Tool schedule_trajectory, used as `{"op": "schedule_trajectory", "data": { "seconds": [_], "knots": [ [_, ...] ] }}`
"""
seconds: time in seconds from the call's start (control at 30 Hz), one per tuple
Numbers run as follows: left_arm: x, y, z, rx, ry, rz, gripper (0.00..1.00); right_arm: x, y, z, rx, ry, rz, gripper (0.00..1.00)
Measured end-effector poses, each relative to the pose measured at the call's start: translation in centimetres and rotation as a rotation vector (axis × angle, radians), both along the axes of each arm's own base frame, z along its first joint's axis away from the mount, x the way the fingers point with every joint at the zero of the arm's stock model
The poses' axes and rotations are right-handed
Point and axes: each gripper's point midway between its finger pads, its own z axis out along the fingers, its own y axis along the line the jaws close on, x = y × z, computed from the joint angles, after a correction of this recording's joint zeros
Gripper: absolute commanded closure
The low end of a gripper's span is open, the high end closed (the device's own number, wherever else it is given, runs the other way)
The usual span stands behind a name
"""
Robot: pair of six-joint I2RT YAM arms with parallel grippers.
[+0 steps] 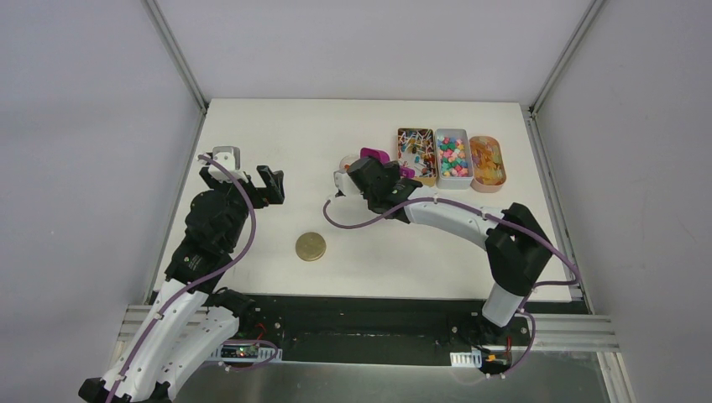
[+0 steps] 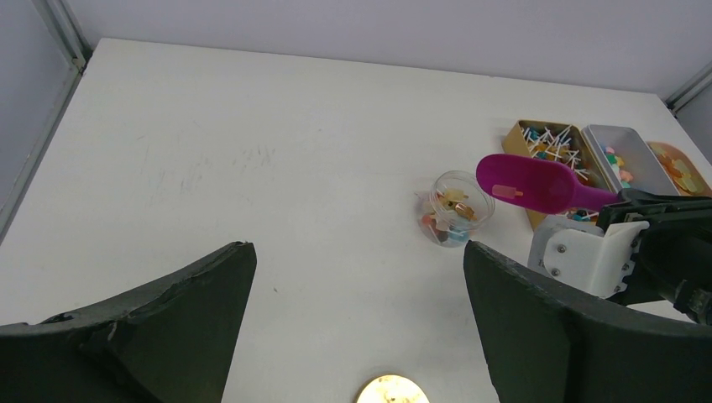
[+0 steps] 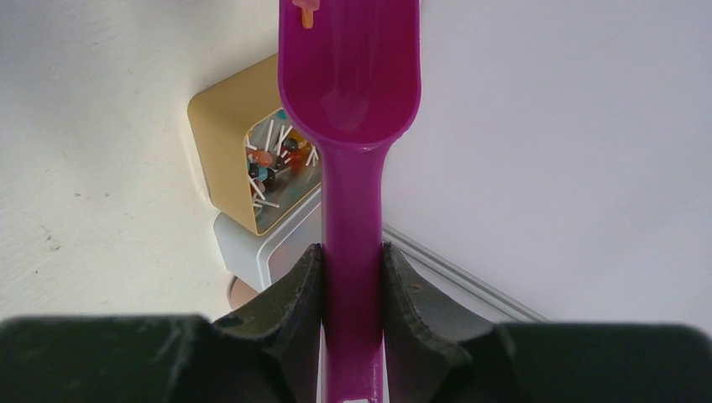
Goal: Pack the candies
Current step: Place the fake candies in the packing bottle.
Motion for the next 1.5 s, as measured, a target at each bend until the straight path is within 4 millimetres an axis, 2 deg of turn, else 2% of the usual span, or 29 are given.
{"op": "schedule_trajectory", "data": {
  "seconds": [0.63,0.8,1.0,1.13,1.27,1.37,1.5],
  "knots": [
    [0.1,0.4,0.0,0.002,-0.001,0.022,0.01,0.7,0.3,1.3,-0.010,-0.075,-0.016,1.00],
    [0.0,0.4,0.1,0.001,-0.004,0.022,0.01,1.0,-0.4,1.2,0.091,-0.071,-0.092,1.00],
    [-0.1,0.5,0.2,-0.001,-0.008,0.023,0.01,2.4,-2.1,1.8,0.307,-0.087,-0.259,1.00],
    [-0.1,0.5,0.2,-0.001,-0.008,0.023,0.01,2.6,-3.1,0.9,0.428,-0.075,-0.360,1.00],
    [-0.1,0.5,0.2,-0.001,-0.008,0.023,0.01,1.8,-2.9,-0.4,0.537,-0.037,-0.424,1.00],
    [-0.1,0.5,0.2,-0.001,-0.008,0.023,0.01,0.5,-3.0,-1.8,0.609,0.011,-0.464,1.00],
    [-0.1,0.5,0.2,-0.001,-0.008,0.023,0.01,-2.0,-4.2,-3.5,0.668,0.062,-0.527,1.00]
  ]
}}
